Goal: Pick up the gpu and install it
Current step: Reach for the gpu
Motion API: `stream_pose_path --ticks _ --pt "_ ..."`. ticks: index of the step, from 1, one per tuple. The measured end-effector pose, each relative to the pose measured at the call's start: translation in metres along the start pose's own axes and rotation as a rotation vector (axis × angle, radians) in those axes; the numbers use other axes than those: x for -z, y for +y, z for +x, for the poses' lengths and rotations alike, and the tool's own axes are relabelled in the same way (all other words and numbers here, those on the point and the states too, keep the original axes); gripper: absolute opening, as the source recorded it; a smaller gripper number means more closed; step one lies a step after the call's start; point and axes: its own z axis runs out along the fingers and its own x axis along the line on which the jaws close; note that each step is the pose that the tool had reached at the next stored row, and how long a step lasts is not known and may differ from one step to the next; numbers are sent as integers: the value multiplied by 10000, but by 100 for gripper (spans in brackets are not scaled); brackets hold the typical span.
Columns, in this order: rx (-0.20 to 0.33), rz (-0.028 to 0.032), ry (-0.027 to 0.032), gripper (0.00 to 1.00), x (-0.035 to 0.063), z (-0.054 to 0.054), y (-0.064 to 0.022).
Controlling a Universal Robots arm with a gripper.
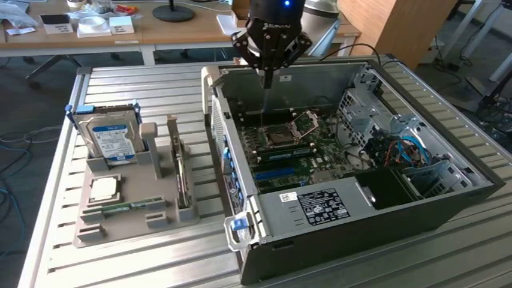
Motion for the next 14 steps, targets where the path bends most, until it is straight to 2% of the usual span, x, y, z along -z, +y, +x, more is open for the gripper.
stream_pose_path --ticks 14 --pt "-1 0 0 11 3 108 -8"
